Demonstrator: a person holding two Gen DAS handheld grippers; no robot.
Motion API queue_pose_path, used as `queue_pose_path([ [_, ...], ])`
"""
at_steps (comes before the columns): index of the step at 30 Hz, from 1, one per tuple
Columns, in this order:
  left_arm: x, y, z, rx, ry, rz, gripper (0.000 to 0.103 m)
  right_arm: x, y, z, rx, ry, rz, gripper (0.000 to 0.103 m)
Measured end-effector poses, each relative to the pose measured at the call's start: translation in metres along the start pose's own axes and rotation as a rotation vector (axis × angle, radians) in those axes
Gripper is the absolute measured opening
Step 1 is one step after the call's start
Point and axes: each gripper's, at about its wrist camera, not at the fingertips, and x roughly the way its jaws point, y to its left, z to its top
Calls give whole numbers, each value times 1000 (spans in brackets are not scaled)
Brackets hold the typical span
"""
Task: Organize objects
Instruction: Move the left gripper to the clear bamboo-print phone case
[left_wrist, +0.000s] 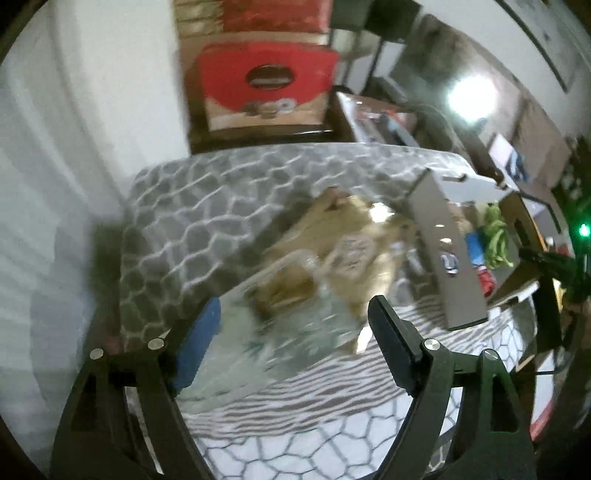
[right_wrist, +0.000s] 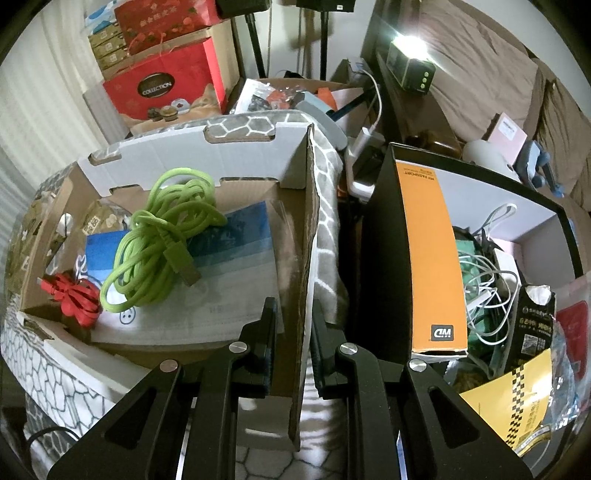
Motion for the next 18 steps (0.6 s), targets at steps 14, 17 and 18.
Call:
queue_pose_path([
  [14,0,3,-31,174,-56,-94,81,0,-3,2,-10,7,-4,18],
  [17,-1,-14,-35,260,-76,-109,81,0,-3,2,-12,7,-4,19],
  [18,-1,-19,-35,286,-82,-111,81,0,-3,2,-11,7,-4,19],
])
